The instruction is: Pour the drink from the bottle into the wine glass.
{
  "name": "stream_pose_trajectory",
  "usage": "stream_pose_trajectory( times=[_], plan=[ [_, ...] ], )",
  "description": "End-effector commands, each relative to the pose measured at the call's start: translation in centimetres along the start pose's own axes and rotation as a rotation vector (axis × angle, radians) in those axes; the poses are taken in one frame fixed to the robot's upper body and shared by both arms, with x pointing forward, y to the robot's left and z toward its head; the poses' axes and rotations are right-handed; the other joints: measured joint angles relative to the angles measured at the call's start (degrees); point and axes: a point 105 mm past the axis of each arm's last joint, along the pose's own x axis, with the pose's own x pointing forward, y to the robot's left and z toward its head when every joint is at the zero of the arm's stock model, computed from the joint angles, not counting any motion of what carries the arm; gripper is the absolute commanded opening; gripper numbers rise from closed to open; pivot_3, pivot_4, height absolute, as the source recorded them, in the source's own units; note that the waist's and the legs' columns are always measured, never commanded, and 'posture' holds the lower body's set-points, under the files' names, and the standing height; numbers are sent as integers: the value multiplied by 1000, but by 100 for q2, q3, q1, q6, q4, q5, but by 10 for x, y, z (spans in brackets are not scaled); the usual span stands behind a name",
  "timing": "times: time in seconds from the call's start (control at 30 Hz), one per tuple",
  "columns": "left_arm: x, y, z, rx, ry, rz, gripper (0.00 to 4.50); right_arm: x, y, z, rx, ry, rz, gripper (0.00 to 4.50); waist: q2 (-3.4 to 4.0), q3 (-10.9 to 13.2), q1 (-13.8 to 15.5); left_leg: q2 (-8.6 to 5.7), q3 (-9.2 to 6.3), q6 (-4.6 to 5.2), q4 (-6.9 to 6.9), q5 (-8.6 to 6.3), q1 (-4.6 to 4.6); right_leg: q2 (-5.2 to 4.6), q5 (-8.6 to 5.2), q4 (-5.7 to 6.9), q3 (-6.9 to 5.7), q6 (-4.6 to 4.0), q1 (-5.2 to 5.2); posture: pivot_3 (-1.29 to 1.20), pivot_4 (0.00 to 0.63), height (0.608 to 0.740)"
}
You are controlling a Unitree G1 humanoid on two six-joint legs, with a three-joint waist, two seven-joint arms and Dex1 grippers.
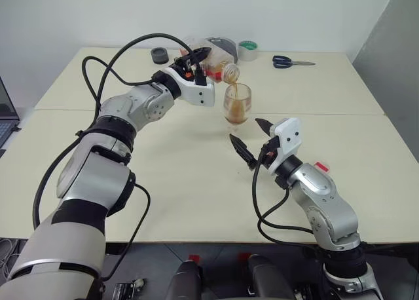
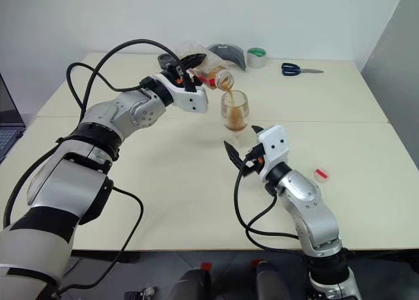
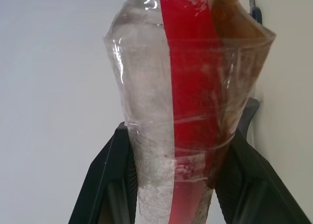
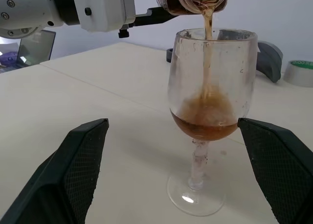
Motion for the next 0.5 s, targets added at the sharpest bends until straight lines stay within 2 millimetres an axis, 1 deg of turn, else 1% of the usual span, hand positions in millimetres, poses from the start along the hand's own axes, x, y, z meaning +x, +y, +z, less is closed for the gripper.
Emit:
stream_pose_trajectory(
  times=[0.03, 0.5],
  plan=[
    [6, 28, 1, 32, -12, 80, 1684, 0, 4, 17, -29, -74, 5, 4500, 0, 0, 0, 0, 0, 0, 0, 0, 0, 0, 0, 0, 0, 0, 0, 0, 150, 740],
    [8, 29, 2, 39, -12, 83, 1684, 0, 6, 16, -29, -74, 7, 4500, 0, 0, -4, 0, 0, 0, 1, 0, 0, 0, 0, 1, 0, 0, 0, 0, 150, 740]
  ],
)
